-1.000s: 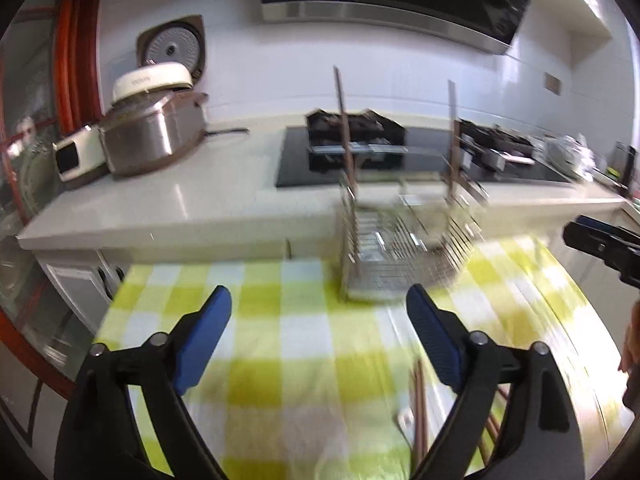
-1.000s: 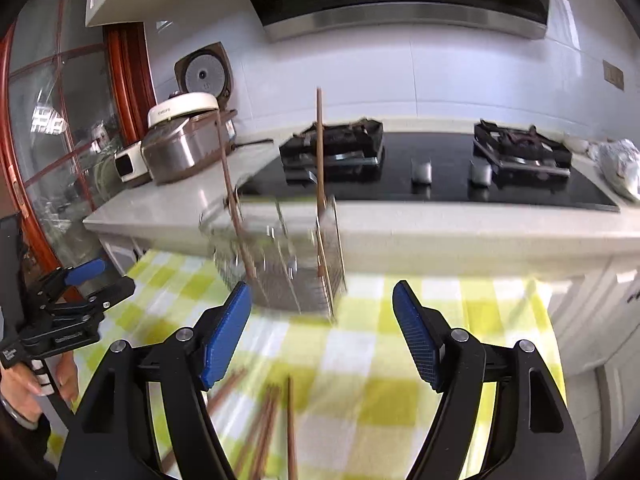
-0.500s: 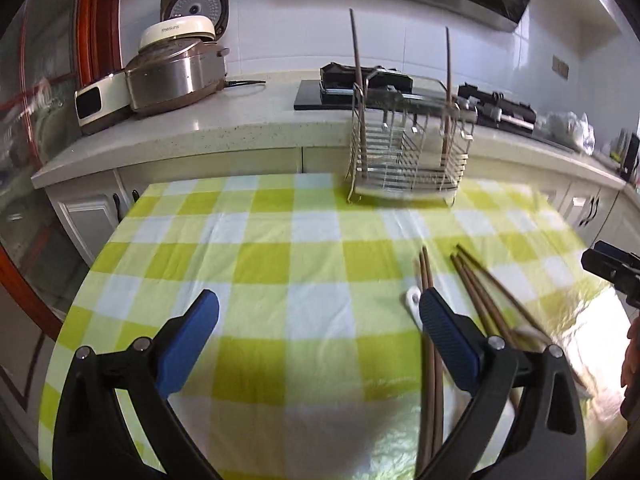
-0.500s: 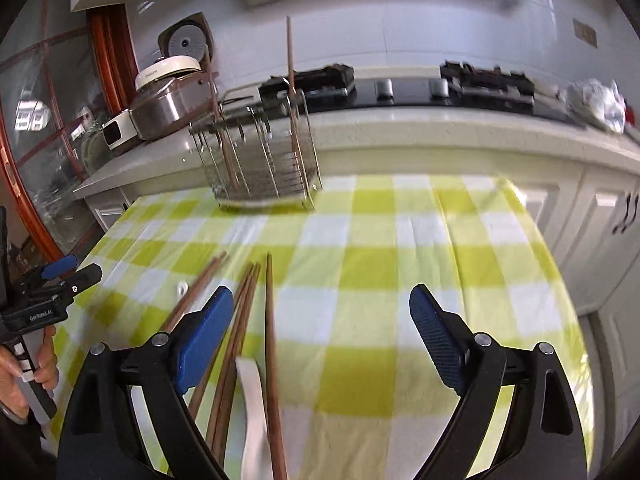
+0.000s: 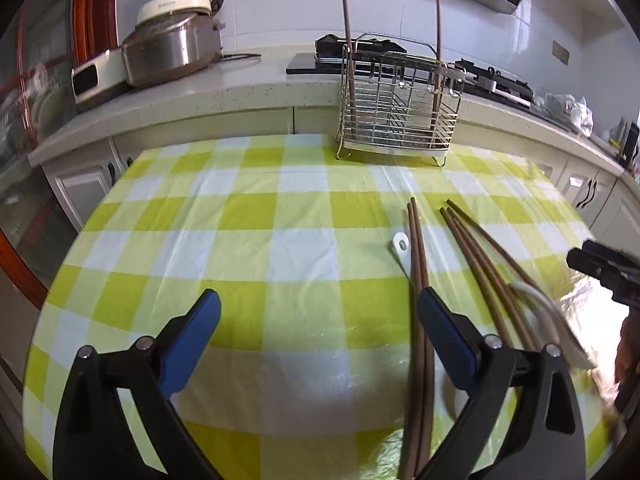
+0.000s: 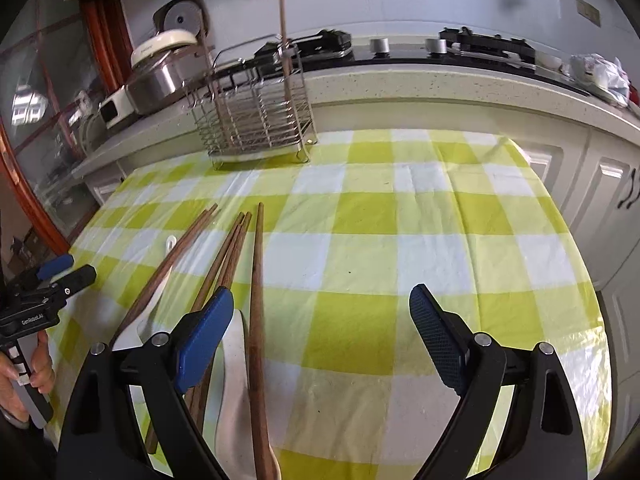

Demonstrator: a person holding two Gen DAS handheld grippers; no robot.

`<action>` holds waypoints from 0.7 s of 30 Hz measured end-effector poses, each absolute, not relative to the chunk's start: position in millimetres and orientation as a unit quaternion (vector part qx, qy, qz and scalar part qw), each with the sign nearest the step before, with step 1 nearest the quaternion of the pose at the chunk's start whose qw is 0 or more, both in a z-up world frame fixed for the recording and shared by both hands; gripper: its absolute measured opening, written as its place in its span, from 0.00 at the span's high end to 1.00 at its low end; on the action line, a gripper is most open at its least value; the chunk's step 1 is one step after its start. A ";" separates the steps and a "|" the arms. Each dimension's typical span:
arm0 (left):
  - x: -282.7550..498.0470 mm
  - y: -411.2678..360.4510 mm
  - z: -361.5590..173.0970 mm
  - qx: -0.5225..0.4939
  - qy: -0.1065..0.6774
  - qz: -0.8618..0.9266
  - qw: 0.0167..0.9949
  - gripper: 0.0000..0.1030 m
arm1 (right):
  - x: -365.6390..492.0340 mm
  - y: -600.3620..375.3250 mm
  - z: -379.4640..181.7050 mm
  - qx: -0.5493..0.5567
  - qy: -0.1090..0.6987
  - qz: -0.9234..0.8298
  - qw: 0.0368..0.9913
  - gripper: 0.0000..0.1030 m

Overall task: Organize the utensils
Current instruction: 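Move both open tools back down to the remaining chopsticks on the cloth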

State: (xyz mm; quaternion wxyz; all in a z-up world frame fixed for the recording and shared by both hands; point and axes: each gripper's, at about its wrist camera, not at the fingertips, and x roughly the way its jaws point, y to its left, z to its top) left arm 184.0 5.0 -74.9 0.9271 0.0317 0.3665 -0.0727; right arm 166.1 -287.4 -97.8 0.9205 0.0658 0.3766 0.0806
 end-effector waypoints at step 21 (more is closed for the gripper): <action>191.9 14.5 -78.7 0.028 0.370 -0.065 0.926 0.10 | 234.8 -236.4 -120.9 -0.040 0.453 0.156 0.877 0.56</action>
